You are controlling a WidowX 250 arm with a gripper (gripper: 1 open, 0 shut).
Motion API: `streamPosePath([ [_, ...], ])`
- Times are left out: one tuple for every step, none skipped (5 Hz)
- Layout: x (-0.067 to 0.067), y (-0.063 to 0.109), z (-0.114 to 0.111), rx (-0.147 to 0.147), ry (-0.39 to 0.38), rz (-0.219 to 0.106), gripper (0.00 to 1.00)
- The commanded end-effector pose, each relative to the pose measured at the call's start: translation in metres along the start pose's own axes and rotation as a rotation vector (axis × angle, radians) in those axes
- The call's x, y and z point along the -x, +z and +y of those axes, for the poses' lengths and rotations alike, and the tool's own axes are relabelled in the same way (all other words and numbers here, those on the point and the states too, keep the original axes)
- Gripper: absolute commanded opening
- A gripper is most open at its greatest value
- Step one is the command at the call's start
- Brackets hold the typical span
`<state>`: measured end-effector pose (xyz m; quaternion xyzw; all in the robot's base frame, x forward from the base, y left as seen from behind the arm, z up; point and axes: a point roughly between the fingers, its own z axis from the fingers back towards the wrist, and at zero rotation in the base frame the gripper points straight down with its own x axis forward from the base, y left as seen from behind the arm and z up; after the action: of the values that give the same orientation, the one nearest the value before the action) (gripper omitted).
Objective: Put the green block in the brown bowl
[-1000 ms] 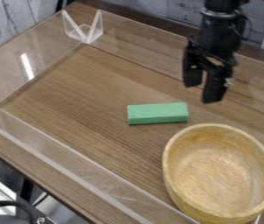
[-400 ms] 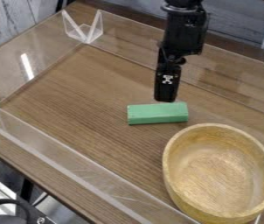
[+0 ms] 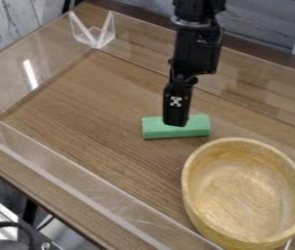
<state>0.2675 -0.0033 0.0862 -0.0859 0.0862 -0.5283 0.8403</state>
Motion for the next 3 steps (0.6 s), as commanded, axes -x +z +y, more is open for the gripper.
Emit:
streamPosePath([
  [0.002, 0.01, -0.003, -0.05, -0.002, -0.03, 1.0],
  [0.004, 0.0, -0.008, -0.037, -0.003, -0.032, 1.0],
  [0.004, -0.009, -0.012, -0.027, 0.004, -0.04, 1.0],
])
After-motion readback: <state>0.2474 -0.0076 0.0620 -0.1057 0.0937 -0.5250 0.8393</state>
